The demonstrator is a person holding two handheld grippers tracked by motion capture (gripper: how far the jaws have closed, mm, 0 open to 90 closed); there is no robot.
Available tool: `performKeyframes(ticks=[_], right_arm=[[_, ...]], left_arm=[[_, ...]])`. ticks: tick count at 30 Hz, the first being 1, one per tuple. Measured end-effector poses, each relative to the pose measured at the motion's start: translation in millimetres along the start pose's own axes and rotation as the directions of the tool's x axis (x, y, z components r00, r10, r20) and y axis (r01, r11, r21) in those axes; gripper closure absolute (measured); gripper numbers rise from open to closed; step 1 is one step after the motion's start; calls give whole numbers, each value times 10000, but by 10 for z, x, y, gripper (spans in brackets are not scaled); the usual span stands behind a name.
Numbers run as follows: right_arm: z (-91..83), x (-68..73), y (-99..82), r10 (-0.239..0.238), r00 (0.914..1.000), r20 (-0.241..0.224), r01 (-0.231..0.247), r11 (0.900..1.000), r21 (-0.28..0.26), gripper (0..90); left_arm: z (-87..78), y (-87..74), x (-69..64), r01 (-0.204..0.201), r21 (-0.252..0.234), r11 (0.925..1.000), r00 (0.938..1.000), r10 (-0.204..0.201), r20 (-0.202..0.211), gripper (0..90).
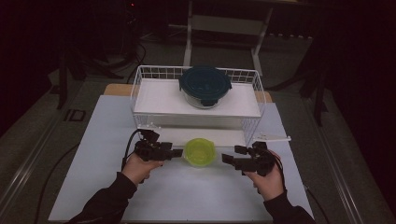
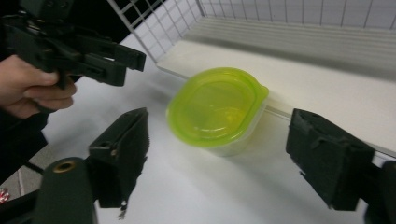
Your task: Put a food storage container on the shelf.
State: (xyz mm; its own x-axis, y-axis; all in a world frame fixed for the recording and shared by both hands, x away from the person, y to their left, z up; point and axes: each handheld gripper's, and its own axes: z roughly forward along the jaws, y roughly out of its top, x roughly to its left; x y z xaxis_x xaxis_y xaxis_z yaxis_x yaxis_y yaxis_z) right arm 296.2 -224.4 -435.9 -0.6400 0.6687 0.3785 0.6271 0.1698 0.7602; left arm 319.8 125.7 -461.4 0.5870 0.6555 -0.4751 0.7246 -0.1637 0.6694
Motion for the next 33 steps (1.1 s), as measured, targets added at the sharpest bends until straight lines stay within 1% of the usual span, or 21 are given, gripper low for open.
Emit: performKeyframes(ticks=[2,5,8,10,11,13,14,16,17,20,21,22,23,25,26,27,28,29,30,32,33], right_arm=[[94,-60,13,438,9990,-91,-438,9990,84,249],[227,-142,7,912,9958,-28,-911,9954,302,274],[348,-207,-18,1297,9915,116,-1302,9900,552,291],[423,-250,-41,1525,9880,238,-1539,9854,726,309],[458,-274,-53,1780,9838,212,-1792,9806,800,322],[525,-325,-75,2367,9712,269,-2382,9675,852,353],[558,-342,-79,2533,9670,274,-2548,9627,906,367],[612,-375,-86,2810,9592,309,-2827,9548,922,396],[637,-394,-89,2990,9540,242,-2999,9495,918,410],[698,-441,-100,3470,9378,145,-3467,9332,948,463],[716,-453,-103,3601,9328,180,-3601,9281,943,478],[732,-465,-106,3650,9308,207,-3652,9257,987,520],[747,-481,-110,3790,9254,107,-3779,9200,1040,533],[771,-504,-117,3975,9176,19,-3953,9118,1109,605],[786,-509,-119,4012,9160,-27,-3982,9099,1163,610],[794,-513,-121,4060,9138,-69,-4025,9078,1178,630],[802,-517,-121,4139,9101,-189,-4087,9043,1231,663],[808,-514,-119,4222,9063,-221,-4162,9001,1287,674],[811,-507,-115,4215,9066,-204,-4155,9001,1311,695],[813,-495,-104,4184,9078,-308,-4100,9003,1462,745],[811,-483,-97,4111,9110,-333,-4019,9030,1518,760]], left_arm=[[47,12,34,256,62,9997,9997,-256,47,340],[117,9,89,616,27,9981,9981,-616,70,341],[186,-10,145,1078,30,9942,9941,-1078,96,346],[230,-28,178,1397,81,9902,9898,-1399,259,357],[250,-37,193,1606,57,9870,9864,-1607,352,357],[284,-50,218,1892,47,9819,9808,-1892,480,365],[302,-54,229,2094,79,9778,9762,-2095,560,370],[345,-58,241,2362,162,9716,9701,-2368,526,404],[370,-61,252,2453,243,9691,9670,-2464,647,423],[448,-73,266,2870,359,9573,9544,-2890,750,459],[471,-77,268,2895,409,9563,9540,-2918,695,461],[493,-83,266,2916,420,9556,9531,-2940,712,487],[513,-87,267,2930,467,9550,9522,-2959,760,515],[540,-94,263,2920,487,9552,9529,-2949,708,560],[548,-97,265,2897,460,9560,9540,-2923,661,582],[557,-100,267,2959,491,9540,9508,-2991,810,617],[565,-103,263,2926,498,9549,9516,-2959,832,642],[567,-107,263,2824,535,9578,9543,-2861,860,659],[574,-111,261,2872,536,9564,9522,-2911,924,674],[571,-114,261,2836,527,9575,9530,-2875,952,690],[570,-113,262,2861,525,9568,9523,-2900,952,700]])
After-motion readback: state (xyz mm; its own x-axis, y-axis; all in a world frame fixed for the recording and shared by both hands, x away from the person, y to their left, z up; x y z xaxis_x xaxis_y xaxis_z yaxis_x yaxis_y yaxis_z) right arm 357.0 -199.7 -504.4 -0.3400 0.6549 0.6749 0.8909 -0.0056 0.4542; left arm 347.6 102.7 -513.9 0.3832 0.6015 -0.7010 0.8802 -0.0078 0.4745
